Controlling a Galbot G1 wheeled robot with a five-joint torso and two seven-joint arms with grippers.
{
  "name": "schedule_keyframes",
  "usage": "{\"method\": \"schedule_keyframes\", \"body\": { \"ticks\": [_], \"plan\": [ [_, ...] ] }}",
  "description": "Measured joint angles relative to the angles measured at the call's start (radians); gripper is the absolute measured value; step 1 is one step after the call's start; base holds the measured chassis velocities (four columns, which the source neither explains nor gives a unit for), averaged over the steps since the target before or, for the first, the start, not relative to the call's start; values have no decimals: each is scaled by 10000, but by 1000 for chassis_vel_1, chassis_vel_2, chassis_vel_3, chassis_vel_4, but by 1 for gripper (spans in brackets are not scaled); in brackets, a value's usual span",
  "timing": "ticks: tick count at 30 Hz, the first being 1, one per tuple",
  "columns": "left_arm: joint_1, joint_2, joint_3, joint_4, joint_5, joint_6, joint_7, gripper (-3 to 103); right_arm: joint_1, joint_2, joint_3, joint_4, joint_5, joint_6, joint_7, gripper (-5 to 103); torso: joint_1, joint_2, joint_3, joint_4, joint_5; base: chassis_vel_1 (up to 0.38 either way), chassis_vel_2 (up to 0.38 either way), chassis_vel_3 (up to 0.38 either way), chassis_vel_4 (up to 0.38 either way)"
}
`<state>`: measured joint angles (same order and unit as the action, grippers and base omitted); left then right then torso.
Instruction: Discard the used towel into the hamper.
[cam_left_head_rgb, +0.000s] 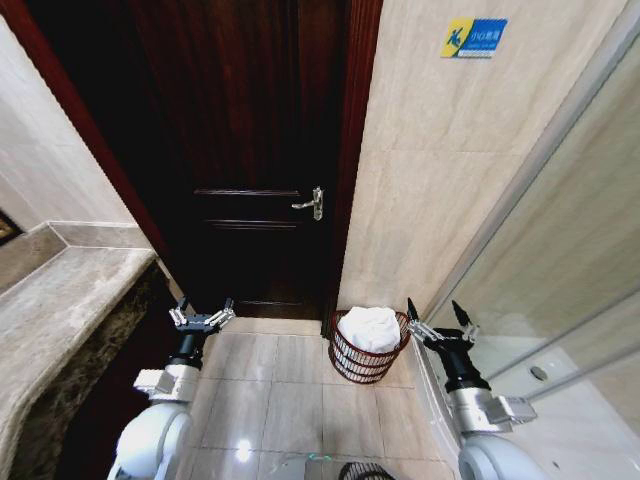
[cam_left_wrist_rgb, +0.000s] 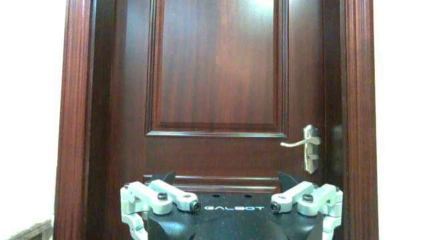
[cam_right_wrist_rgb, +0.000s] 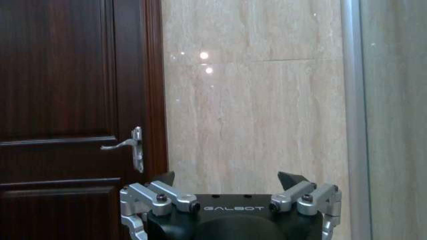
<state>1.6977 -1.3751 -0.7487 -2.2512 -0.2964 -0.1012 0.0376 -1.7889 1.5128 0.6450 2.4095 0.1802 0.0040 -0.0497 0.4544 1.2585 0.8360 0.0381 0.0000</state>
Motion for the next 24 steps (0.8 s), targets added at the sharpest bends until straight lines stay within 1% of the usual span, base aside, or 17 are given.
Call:
{"method": "schedule_keyframes", "body": {
  "ticks": [24],
  "plan": [
    [0, 0, 0, 0, 0, 0, 0, 100, -2, 0, 1, 0, 0, 0, 0, 100, 10, 23, 11, -1, 0, 102, -102, -93, 100]
  ]
}}
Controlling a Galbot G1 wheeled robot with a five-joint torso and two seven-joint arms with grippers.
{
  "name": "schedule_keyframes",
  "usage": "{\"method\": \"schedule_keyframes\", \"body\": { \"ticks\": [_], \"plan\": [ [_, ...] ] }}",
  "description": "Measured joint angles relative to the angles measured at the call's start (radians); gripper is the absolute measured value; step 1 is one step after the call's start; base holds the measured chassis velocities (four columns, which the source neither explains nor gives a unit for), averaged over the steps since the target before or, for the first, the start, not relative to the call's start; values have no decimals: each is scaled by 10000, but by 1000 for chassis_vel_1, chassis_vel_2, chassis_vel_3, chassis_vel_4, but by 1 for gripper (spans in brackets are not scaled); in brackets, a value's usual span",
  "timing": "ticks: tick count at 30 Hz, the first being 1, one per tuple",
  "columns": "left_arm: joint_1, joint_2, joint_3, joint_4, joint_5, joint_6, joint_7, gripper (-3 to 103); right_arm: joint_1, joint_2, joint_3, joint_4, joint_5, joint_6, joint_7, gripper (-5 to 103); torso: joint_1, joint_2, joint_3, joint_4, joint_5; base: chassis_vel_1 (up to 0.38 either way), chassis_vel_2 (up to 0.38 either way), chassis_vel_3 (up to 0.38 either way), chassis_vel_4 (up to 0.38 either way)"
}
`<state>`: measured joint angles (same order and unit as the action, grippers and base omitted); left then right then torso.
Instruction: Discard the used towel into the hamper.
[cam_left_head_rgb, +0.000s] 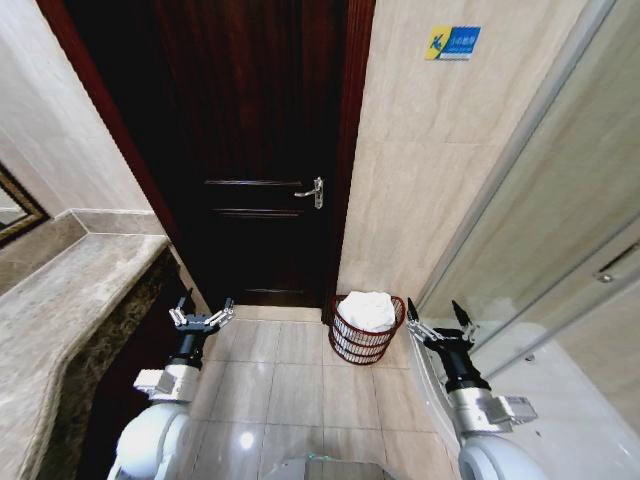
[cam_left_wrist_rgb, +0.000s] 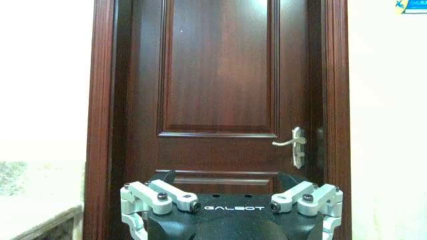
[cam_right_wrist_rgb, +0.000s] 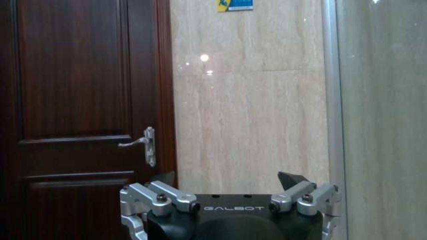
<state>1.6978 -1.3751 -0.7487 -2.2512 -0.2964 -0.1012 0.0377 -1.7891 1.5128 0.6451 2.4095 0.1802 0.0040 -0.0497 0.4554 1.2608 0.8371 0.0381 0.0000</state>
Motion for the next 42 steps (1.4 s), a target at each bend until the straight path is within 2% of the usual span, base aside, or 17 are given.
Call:
{"method": "schedule_keyframes", "body": {
  "ticks": [42],
  "plan": [
    [1, 0, -1, 0, 0, 0, 0, 100, 0, 0, 0, 0, 0, 0, 0, 100, 3, 7, 4, 1, 0, 127, -110, -110, 124]
  ]
}}
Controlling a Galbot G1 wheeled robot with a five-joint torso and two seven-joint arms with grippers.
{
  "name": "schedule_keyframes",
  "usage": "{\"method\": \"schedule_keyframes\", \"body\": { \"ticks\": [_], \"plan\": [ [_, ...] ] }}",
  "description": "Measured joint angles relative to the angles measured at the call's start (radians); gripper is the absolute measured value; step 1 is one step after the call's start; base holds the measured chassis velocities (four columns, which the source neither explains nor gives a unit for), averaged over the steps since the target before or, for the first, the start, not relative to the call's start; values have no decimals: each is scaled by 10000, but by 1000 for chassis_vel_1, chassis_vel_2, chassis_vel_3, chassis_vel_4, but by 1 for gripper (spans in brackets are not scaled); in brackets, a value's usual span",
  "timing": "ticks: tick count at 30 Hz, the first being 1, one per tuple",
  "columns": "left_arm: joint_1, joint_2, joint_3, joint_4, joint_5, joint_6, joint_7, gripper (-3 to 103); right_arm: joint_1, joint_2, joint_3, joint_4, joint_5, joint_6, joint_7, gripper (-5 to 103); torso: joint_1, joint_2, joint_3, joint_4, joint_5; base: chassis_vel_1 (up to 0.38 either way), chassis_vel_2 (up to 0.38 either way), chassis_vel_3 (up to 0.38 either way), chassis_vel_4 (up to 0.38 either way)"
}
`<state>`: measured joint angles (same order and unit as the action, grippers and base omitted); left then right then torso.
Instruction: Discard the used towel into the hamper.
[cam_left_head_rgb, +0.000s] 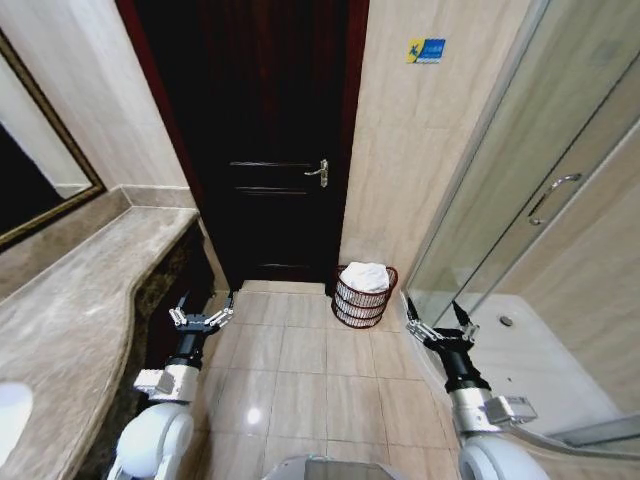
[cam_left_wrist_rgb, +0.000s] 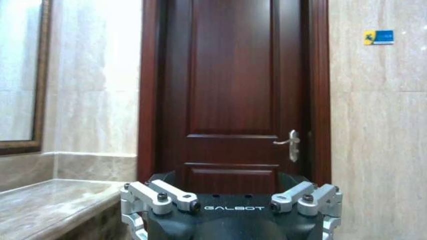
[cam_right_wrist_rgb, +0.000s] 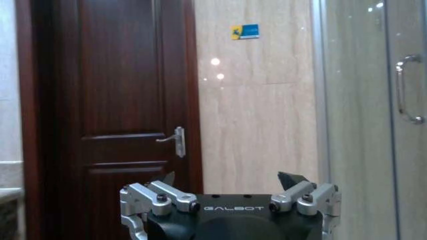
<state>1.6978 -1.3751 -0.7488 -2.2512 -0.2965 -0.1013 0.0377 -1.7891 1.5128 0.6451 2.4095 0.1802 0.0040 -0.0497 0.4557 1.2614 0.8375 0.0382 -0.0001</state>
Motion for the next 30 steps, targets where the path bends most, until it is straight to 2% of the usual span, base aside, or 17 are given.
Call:
{"method": "schedule_keyframes", "body": {
  "ticks": [30],
  "plan": [
    [0, 0, 0, 0, 1, 0, 0, 100, 0, 0, 0, 0, 0, 0, -1, 100, 0, 1, 0, 1, -1, 94, -78, -76, 102]
  ]
}}
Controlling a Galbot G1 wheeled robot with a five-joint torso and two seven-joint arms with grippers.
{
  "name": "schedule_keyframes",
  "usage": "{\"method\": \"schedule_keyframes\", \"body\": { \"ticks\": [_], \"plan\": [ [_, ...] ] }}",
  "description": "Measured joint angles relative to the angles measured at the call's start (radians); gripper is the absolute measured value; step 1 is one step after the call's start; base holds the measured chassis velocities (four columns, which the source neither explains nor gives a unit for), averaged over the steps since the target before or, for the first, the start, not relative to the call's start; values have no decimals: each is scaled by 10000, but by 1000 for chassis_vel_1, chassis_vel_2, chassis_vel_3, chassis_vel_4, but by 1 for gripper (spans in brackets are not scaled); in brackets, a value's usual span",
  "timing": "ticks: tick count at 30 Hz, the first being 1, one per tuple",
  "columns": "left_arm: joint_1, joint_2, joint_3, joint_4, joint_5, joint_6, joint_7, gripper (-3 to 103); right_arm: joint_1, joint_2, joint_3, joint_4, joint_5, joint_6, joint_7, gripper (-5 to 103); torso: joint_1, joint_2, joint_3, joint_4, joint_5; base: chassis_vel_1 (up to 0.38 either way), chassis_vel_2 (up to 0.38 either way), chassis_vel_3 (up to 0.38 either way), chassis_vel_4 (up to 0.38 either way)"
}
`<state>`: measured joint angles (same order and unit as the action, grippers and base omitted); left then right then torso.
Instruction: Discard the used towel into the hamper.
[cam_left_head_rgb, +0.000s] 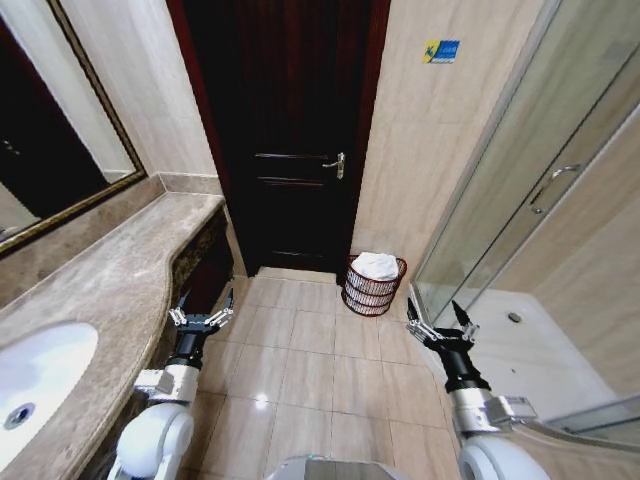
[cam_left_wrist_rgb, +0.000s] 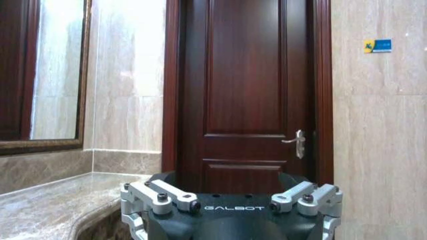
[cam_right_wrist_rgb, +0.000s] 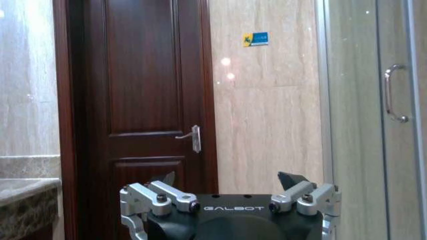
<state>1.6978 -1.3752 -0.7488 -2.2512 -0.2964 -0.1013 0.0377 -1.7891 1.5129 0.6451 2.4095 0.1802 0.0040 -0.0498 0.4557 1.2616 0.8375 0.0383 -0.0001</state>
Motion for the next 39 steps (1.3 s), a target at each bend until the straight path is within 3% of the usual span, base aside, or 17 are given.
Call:
{"method": "schedule_keyframes", "body": {
  "ticks": [39],
  "plan": [
    [3, 0, 0, 0, 0, 0, 0, 100, -1, 0, 0, 0, 0, 0, 0, 100, -3, 1, -1, -1, 0, 74, -93, -95, 74]
  ]
}}
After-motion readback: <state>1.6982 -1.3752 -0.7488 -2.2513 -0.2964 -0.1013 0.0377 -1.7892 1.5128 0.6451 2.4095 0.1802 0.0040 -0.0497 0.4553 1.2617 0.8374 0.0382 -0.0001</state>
